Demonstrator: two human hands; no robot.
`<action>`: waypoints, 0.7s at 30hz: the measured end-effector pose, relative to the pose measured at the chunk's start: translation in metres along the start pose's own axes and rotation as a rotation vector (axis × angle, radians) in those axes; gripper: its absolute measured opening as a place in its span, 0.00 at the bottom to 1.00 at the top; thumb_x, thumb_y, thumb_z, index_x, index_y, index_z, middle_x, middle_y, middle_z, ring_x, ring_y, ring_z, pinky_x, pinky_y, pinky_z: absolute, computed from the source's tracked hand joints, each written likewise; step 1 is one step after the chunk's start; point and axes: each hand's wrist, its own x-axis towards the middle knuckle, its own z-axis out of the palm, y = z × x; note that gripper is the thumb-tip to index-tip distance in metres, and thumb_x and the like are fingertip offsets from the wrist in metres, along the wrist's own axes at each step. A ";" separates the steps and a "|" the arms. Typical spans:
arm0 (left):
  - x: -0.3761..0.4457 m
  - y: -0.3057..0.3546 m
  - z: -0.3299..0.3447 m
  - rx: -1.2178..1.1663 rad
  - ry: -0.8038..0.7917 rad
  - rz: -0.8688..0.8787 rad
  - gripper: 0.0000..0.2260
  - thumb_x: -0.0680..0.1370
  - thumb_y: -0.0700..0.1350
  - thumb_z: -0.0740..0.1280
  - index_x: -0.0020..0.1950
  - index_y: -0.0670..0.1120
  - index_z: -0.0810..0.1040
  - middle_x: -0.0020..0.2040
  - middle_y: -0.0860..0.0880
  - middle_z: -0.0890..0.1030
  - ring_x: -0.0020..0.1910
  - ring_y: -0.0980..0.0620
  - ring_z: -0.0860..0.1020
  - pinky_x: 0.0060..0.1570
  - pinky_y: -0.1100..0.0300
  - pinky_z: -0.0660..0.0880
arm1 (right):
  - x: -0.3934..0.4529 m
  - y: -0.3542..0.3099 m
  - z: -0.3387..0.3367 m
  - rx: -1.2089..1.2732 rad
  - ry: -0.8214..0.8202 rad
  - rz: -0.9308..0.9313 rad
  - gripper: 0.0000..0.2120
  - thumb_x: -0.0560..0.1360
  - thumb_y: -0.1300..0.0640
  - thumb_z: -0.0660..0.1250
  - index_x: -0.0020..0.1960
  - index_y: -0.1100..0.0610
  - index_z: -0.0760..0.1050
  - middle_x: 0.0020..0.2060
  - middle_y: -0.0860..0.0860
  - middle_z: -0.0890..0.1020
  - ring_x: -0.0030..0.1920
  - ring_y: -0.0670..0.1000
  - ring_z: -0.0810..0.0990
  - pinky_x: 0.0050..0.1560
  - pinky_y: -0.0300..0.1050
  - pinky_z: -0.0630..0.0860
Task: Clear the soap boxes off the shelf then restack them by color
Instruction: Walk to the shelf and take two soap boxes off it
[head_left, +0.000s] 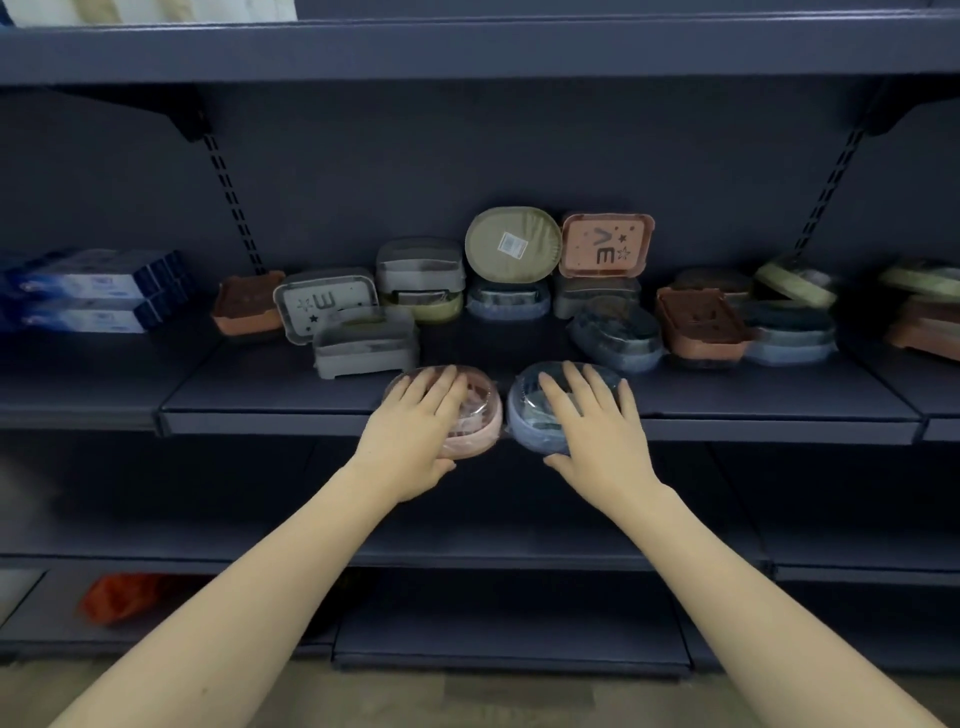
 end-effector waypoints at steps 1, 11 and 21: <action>-0.010 0.000 0.000 0.010 0.005 0.009 0.42 0.75 0.56 0.66 0.77 0.43 0.44 0.78 0.46 0.47 0.76 0.46 0.49 0.74 0.53 0.45 | -0.007 -0.003 0.003 0.011 0.029 -0.005 0.45 0.62 0.49 0.79 0.74 0.54 0.62 0.72 0.58 0.64 0.72 0.60 0.62 0.70 0.62 0.57; -0.079 -0.003 0.022 0.022 0.020 0.029 0.48 0.51 0.60 0.81 0.65 0.39 0.75 0.63 0.42 0.77 0.59 0.43 0.78 0.55 0.49 0.77 | -0.060 -0.039 0.013 0.054 0.108 -0.071 0.49 0.53 0.50 0.83 0.70 0.55 0.67 0.68 0.59 0.71 0.67 0.59 0.71 0.67 0.63 0.65; -0.091 -0.015 0.053 -0.099 -0.131 0.023 0.42 0.75 0.56 0.67 0.78 0.45 0.43 0.78 0.48 0.46 0.77 0.48 0.48 0.74 0.56 0.46 | -0.076 -0.076 0.032 0.049 -0.074 -0.018 0.49 0.47 0.49 0.84 0.66 0.56 0.74 0.64 0.59 0.76 0.63 0.59 0.76 0.61 0.63 0.70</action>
